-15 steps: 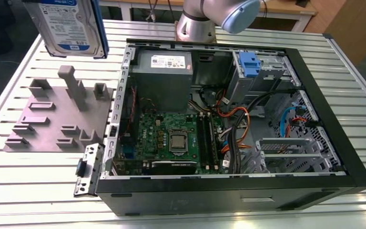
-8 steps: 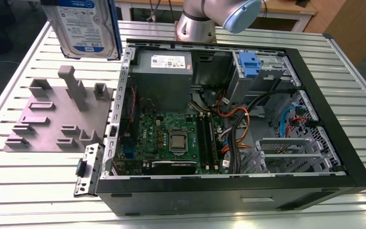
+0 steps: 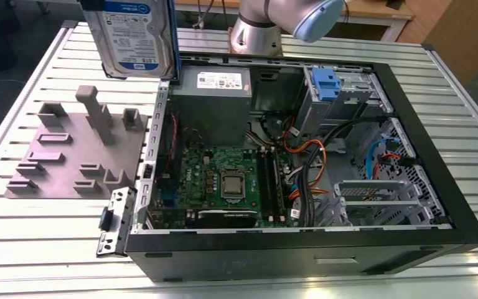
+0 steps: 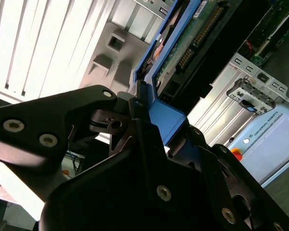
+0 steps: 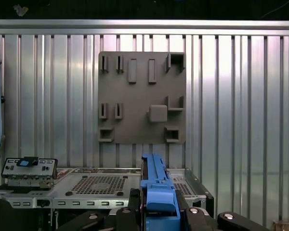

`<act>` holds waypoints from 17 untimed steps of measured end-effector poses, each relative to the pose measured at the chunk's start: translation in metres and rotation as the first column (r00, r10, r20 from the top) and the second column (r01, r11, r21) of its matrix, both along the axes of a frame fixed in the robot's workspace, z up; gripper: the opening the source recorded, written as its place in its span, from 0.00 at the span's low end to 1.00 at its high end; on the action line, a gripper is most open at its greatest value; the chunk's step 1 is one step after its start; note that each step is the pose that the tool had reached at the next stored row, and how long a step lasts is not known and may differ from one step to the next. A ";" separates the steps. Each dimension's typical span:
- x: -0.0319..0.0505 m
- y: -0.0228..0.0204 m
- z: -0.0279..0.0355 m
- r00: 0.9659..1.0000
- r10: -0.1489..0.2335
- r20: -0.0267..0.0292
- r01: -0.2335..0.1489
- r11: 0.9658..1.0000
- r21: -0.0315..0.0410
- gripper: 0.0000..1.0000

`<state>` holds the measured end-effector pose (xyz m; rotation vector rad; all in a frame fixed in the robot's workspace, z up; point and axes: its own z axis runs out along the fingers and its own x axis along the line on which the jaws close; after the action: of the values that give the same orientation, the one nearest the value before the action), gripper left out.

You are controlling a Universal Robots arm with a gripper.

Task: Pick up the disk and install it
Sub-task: 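Pick up the disk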

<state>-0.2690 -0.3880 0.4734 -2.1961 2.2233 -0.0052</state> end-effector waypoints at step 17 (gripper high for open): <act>0.0069 0.0000 0.0000 1.000 0.000 0.000 0.000 1.000 0.000 0.36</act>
<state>-0.2621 -0.3880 0.4734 -2.1961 2.2234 -0.0053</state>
